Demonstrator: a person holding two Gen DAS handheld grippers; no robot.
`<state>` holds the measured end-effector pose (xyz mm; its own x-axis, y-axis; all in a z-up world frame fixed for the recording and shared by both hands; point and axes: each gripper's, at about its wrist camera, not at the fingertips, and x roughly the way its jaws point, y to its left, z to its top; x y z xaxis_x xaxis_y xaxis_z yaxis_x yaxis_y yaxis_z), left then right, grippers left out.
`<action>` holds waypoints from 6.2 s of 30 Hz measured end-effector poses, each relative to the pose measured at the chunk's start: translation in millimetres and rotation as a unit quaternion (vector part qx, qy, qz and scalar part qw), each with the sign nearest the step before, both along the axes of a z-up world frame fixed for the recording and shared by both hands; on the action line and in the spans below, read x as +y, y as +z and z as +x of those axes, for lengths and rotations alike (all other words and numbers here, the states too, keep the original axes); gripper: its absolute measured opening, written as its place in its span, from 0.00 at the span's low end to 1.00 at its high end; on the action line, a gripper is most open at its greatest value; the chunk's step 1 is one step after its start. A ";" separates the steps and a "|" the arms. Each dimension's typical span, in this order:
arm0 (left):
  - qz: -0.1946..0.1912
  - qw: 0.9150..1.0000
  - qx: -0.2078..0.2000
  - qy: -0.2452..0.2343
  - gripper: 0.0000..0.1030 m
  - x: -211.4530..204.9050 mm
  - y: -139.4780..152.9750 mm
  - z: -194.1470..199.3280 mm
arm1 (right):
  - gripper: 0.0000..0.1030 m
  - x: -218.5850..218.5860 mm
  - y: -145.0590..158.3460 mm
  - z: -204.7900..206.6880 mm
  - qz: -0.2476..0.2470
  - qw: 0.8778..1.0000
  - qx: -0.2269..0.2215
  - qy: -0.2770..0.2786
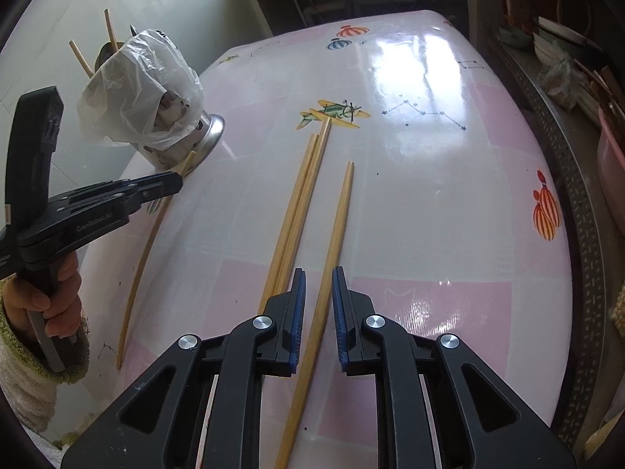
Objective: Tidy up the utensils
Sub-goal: 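Close the right tool on a wooden chopstick while the left tool holds its chopstick, then lift both held chopsticks and carry them toward the bagged holder, then insert the chopstick into the holder and open the left tool while the right tool holds its chopstick, then lower the chopstick into the holder with the right tool and open it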
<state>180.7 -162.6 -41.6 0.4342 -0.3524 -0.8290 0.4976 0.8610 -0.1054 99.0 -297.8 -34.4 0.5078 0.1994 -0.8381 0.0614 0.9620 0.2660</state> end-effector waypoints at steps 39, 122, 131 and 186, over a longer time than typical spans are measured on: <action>-0.155 0.980 -0.121 0.016 0.06 85.5 105.6 -45.3 | 0.04 -18.0 93.1 -21.7 -0.008 0.993 -0.109 -0.048; -0.167 0.966 -0.195 0.036 0.75 117.2 170.5 19.1 | 0.04 16.7 219.6 34.0 0.016 0.969 -0.244 0.022; -0.182 0.958 -0.202 0.089 0.87 171.4 160.5 -14.2 | 0.04 37.9 276.4 66.6 0.042 0.948 -0.311 0.059; -0.127 0.977 -0.148 0.083 0.94 161.4 87.2 -43.9 | 0.30 66.4 168.2 75.9 0.015 0.976 -0.200 0.082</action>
<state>136.8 -1.3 45.6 0.7104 -0.4351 -0.5532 0.3942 0.8971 -0.1993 174.9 -231.3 133.8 0.7525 0.3271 -0.5716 -0.2077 0.9415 0.2654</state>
